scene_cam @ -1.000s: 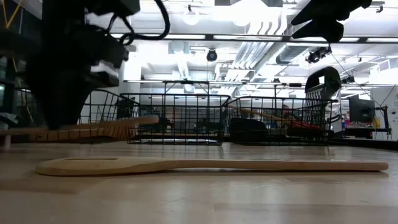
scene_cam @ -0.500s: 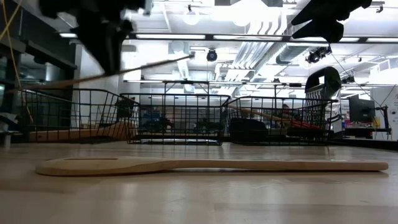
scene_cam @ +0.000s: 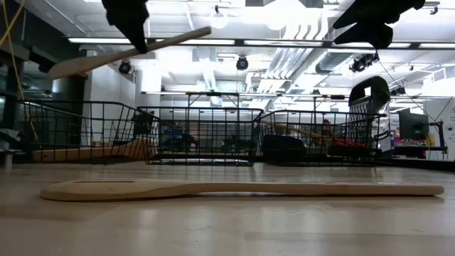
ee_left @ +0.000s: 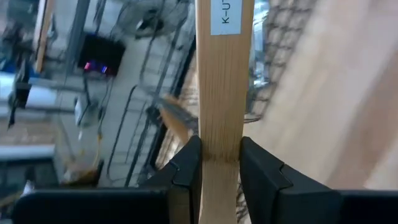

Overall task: Pick & Place Kitchen Items
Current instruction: Put the wooden spatula into the left wire basket

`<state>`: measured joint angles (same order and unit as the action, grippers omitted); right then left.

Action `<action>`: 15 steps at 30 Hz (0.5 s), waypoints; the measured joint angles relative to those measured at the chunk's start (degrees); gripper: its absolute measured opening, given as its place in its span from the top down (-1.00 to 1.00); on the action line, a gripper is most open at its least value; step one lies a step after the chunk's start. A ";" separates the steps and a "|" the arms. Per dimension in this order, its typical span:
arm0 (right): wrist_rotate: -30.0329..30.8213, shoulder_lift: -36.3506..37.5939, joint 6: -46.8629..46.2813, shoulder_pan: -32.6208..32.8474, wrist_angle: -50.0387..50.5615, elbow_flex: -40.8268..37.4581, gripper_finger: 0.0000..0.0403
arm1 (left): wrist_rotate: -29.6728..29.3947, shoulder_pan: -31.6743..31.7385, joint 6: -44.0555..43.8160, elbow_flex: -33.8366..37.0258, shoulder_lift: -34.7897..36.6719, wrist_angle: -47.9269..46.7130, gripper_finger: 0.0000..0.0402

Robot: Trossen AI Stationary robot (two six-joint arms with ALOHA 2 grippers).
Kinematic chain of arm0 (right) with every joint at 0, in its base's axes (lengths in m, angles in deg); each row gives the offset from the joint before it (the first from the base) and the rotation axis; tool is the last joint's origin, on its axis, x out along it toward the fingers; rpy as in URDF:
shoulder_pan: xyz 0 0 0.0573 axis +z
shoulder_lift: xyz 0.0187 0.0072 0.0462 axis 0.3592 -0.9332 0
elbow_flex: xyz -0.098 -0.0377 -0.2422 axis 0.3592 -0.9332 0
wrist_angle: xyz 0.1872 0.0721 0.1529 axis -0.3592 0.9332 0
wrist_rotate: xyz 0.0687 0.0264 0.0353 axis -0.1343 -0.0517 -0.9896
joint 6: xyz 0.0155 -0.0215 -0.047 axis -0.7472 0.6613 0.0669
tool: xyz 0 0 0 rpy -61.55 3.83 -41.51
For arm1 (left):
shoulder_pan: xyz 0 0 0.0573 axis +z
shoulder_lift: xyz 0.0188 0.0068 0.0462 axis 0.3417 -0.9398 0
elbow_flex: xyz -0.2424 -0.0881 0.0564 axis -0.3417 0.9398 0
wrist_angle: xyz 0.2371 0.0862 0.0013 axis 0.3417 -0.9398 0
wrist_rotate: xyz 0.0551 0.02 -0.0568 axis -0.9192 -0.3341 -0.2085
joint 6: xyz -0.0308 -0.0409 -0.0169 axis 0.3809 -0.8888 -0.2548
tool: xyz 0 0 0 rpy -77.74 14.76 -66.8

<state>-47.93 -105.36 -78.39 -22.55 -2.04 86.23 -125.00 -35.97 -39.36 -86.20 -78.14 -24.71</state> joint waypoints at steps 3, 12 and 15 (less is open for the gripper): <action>0.00 -0.02 0.00 0.01 -0.02 0.02 0.01 | -0.60 3.32 -0.94 0.00 0.00 -0.74 0.62; 0.00 -0.02 0.00 0.02 0.00 0.02 0.01 | -1.51 16.61 0.67 0.00 0.00 -0.82 0.62; 0.00 -0.02 0.02 0.00 0.00 0.02 0.01 | -1.17 21.25 0.67 0.00 0.00 -0.80 0.62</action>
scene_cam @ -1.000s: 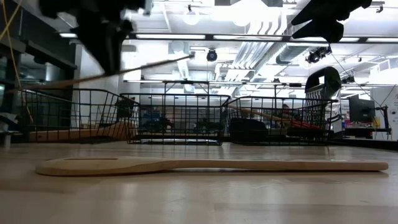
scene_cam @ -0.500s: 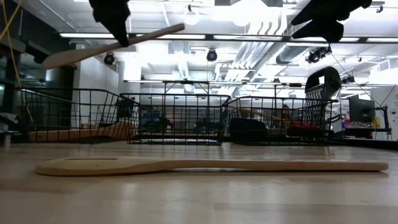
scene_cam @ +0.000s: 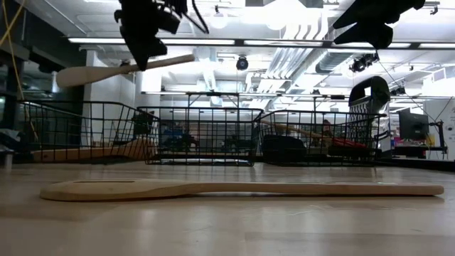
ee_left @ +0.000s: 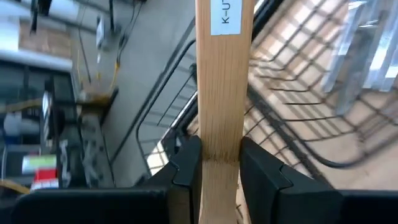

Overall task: Pick & Place Kitchen Items
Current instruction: Put the wooden spatula into the left wire basket

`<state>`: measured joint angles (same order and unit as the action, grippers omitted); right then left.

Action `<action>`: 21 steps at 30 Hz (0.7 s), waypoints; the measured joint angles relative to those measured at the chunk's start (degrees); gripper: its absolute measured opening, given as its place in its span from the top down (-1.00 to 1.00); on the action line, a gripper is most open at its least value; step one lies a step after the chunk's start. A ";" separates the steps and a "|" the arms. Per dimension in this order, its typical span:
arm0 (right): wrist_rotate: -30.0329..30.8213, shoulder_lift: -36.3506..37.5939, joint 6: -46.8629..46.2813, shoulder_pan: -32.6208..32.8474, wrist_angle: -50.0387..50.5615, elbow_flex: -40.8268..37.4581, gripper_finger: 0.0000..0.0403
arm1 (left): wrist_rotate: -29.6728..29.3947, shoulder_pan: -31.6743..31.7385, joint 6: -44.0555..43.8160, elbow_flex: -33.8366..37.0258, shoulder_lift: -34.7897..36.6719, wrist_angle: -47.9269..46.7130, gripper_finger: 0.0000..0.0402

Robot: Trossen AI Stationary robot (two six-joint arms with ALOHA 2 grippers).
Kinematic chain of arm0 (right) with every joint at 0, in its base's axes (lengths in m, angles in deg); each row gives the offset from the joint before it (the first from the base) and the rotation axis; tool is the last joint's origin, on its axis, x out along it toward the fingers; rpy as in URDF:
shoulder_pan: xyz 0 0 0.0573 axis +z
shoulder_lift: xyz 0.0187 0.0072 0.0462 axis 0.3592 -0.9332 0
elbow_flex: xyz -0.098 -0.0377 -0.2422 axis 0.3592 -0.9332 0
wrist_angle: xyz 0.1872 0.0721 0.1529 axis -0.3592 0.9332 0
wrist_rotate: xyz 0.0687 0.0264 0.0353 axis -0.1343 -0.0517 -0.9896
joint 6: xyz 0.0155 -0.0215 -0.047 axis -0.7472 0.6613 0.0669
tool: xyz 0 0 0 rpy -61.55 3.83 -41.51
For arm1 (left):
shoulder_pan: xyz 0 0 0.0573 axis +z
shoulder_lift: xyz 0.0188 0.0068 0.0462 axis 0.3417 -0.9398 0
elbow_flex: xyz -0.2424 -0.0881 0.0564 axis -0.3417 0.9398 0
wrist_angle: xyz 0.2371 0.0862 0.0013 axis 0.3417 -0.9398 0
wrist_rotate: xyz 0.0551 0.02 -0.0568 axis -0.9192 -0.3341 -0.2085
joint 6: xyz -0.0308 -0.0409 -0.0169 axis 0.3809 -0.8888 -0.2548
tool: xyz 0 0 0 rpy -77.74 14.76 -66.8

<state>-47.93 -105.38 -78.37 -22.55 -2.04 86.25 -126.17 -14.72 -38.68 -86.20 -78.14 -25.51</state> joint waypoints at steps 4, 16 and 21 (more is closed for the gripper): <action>0.00 0.01 0.17 0.01 0.00 0.00 0.01 | 1.25 6.33 0.84 0.00 0.00 0.00 0.62; 0.00 0.00 0.20 0.01 0.02 -0.01 0.01 | 7.99 21.30 7.19 0.04 0.00 1.09 0.62; 0.00 0.01 0.21 0.02 0.02 0.00 0.01 | 12.41 26.03 10.27 0.08 0.00 2.40 0.62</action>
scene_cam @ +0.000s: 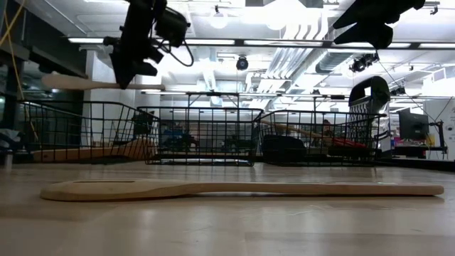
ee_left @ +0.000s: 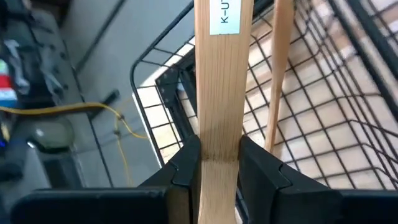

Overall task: Pick & Place Kitchen Items
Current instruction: Put the wooden spatula into the left wire basket

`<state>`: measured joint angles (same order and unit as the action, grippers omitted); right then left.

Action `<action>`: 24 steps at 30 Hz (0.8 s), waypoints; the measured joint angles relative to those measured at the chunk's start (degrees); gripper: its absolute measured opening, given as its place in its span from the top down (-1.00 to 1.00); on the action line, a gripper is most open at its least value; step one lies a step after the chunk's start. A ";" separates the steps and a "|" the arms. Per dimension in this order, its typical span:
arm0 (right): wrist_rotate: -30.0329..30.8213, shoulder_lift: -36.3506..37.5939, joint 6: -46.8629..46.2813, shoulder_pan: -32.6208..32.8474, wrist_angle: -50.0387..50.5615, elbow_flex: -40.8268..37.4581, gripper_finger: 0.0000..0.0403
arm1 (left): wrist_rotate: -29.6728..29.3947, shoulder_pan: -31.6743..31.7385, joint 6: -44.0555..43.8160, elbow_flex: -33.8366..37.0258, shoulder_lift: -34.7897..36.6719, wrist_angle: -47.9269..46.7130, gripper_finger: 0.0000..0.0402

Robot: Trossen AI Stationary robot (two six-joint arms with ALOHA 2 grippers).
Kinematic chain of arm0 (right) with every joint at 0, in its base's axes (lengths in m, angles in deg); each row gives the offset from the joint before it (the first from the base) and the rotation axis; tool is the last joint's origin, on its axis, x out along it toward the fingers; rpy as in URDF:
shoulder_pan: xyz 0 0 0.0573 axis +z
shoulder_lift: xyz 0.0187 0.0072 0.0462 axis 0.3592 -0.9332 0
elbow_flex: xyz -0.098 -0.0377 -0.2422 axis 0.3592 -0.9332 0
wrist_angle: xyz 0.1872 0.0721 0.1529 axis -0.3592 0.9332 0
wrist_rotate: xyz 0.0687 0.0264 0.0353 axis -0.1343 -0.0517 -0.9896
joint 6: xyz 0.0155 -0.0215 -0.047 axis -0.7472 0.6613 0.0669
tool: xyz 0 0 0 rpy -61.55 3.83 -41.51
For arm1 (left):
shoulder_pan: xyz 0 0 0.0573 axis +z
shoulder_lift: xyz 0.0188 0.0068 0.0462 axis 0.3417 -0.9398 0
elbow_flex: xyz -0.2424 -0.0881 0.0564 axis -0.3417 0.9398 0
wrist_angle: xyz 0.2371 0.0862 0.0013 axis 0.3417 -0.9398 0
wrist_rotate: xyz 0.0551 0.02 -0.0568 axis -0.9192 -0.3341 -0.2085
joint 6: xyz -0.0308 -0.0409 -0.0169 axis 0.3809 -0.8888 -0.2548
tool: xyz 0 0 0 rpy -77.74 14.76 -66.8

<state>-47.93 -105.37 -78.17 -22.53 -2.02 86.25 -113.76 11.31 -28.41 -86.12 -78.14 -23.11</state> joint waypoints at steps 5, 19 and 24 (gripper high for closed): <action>0.00 -0.01 0.01 0.00 0.00 0.00 0.01 | 2.37 3.66 2.58 0.01 0.00 2.72 0.62; 0.00 -0.01 -0.07 0.00 0.00 -0.01 0.01 | 3.40 5.11 6.93 4.68 -0.02 12.30 0.62; 0.01 -0.01 -0.12 0.00 0.00 0.00 0.01 | 3.36 5.11 5.55 8.16 -0.04 12.82 0.62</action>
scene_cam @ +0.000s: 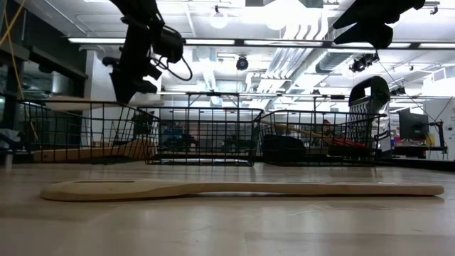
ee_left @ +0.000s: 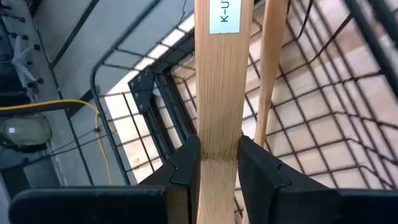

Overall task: Pick & Place Kitchen Items
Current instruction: Put the wooden spatula into the left wire basket, then put the wooden serving fork into the left wire basket

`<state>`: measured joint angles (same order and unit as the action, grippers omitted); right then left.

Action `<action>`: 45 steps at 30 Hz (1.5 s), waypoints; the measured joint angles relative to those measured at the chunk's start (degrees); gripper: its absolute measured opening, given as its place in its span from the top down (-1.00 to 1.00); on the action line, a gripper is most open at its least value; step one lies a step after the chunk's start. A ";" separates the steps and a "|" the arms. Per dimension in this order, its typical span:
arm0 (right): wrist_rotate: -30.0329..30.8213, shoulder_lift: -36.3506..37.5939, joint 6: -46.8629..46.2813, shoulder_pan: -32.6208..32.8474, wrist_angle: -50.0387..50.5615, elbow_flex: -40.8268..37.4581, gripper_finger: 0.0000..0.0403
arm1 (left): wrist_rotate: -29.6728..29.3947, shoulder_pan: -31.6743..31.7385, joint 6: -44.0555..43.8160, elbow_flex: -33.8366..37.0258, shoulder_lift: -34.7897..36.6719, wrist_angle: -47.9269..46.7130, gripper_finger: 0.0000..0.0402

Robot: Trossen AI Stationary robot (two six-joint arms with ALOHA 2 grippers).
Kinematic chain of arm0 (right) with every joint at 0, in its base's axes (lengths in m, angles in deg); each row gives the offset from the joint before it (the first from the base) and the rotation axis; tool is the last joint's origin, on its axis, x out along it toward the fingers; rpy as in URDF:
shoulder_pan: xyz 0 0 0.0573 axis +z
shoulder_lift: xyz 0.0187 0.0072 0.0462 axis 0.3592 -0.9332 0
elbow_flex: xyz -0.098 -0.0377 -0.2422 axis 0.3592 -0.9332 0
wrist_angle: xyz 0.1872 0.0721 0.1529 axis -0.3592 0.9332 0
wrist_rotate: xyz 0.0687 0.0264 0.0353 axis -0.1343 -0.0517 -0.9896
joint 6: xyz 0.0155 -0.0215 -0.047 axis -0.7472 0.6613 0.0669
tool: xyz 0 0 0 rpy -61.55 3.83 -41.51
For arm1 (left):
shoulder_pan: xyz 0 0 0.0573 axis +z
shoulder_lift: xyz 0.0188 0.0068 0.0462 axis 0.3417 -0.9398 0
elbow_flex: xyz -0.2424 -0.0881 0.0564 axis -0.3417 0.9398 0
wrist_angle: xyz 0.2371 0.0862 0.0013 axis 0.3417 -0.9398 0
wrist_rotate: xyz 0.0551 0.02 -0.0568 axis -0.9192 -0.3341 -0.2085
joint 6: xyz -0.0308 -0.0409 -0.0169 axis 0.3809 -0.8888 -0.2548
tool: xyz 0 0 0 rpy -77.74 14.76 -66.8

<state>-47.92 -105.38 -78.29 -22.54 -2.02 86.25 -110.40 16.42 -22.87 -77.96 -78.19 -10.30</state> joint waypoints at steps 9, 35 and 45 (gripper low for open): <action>-0.01 0.00 -0.33 -0.01 0.00 0.00 0.01 | -1.15 0.00 -1.15 5.02 0.00 2.09 0.62; -0.01 0.02 -0.33 0.01 0.32 0.00 0.01 | -0.37 0.02 -2.25 8.83 0.03 6.48 1.00; 0.08 0.01 -1.01 -0.01 1.15 0.00 0.01 | 0.03 0.02 -1.23 8.83 0.02 6.18 0.98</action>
<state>-47.84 -105.37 -79.30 -22.55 -0.86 86.25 -110.37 16.45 -24.10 -69.13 -78.16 -4.12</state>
